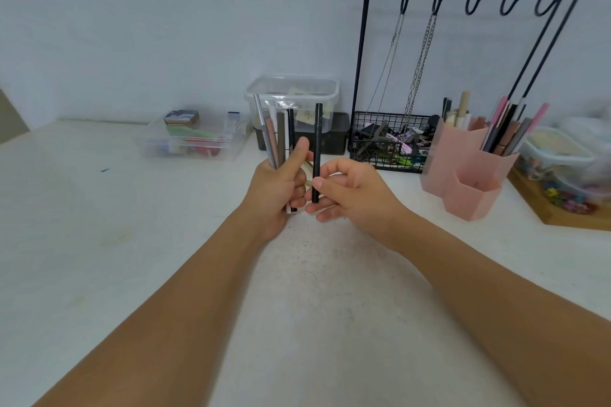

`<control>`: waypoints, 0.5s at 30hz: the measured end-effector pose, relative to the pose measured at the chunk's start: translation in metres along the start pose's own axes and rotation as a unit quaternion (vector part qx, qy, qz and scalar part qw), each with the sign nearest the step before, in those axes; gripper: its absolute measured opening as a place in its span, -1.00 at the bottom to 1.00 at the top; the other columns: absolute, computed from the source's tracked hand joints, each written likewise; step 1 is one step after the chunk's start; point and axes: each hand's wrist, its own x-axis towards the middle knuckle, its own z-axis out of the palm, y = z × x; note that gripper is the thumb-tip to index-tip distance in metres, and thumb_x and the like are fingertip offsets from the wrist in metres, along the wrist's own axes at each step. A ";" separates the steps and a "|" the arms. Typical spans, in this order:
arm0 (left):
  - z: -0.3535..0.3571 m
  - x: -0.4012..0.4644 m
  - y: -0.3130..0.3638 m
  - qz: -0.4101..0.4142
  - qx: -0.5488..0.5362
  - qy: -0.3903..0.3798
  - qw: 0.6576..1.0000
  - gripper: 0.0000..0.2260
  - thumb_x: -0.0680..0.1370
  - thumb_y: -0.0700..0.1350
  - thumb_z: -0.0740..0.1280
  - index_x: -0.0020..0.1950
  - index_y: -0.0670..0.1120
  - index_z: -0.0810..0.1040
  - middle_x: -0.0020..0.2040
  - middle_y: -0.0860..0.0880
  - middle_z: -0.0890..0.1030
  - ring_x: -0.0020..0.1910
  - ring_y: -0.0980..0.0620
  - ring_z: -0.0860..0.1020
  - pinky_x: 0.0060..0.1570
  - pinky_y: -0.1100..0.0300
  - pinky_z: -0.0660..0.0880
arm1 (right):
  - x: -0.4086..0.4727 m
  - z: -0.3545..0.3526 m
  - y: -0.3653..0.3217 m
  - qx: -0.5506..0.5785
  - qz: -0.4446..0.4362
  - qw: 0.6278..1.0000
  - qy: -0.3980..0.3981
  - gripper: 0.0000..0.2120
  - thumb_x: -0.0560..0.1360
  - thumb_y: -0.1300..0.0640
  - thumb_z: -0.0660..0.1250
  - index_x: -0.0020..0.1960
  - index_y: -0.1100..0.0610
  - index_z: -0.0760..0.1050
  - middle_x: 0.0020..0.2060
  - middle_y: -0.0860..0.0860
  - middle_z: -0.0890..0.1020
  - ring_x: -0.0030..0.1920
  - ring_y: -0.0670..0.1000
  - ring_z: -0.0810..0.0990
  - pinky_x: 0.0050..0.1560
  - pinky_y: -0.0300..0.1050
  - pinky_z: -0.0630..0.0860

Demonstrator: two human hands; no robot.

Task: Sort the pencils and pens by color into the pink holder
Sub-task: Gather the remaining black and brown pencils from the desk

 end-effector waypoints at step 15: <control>0.004 -0.004 -0.004 0.007 0.036 -0.016 0.999 -0.92 0.57 -0.14 0.44 -0.08 -0.13 0.66 -0.34 -0.05 0.64 -0.38 0.04 0.59 -0.35 0.16 0.55 | 0.000 -0.001 0.001 -0.069 -0.037 0.997 0.025 -0.75 0.33 0.42 0.56 -0.07 0.28 0.58 -0.21 0.19 0.64 -0.26 0.16 0.70 -0.28 -0.04 0.68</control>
